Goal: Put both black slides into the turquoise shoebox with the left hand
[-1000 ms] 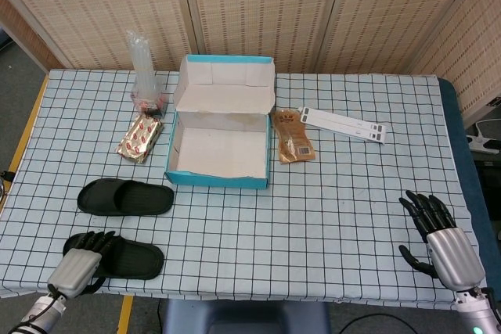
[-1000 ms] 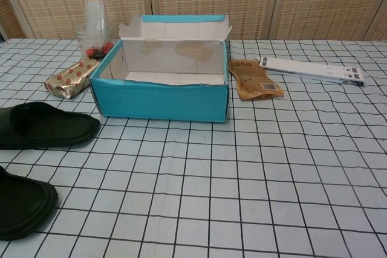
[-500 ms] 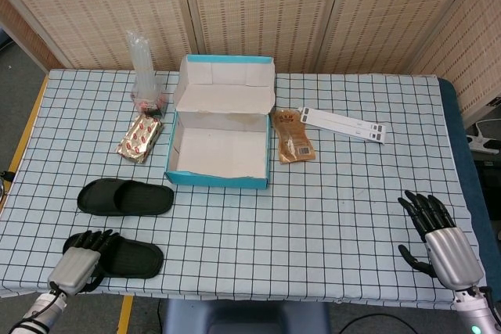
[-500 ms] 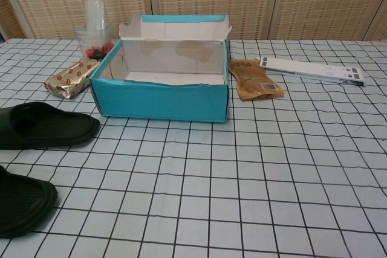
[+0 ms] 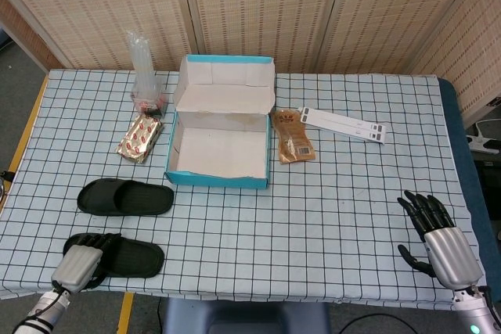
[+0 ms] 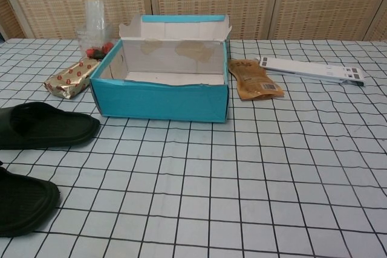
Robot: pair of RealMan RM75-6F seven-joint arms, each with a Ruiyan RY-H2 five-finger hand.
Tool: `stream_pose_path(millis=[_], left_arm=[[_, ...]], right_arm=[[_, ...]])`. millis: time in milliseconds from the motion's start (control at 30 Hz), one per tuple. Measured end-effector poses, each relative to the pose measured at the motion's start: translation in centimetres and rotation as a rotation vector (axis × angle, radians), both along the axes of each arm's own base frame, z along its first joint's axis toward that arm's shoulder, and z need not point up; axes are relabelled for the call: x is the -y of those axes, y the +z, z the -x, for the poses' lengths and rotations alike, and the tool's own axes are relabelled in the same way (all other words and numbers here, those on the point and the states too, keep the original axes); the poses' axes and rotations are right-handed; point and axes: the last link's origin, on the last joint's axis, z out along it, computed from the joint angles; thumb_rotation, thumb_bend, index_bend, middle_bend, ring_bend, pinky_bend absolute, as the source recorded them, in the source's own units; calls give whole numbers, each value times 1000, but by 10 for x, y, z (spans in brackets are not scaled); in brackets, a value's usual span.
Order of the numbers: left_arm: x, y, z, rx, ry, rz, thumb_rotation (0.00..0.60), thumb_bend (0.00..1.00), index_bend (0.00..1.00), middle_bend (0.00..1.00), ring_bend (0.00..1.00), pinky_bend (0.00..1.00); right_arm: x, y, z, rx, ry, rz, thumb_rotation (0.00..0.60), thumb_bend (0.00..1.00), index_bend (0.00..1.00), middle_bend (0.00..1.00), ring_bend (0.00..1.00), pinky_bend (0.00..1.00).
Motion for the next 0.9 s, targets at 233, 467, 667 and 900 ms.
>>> stream_pose_path(millis=[233, 467, 667, 900], left_arm=[[-3, 4, 0, 28, -59, -90, 600, 469, 541, 632, 548, 611], [-5, 23, -10, 48, -103, -178, 600, 471, 557, 646, 558, 624], [-9, 46, -35, 140, -136, -276, 600, 471, 557, 643, 561, 631], [-41, 63, -86, 294, -196, -337, 600, 471, 556, 644, 565, 634]], right_arm=[[0, 0, 0, -1, -3, -2, 600, 224, 0, 0, 0, 0], [0, 1, 0, 0, -3, 6, 600, 224, 0, 0, 0, 0], [0, 1, 0, -2, -4, 7, 600, 224, 0, 0, 0, 0], [2, -3, 1, -4, -9, -12, 600, 224, 0, 0, 0, 0]])
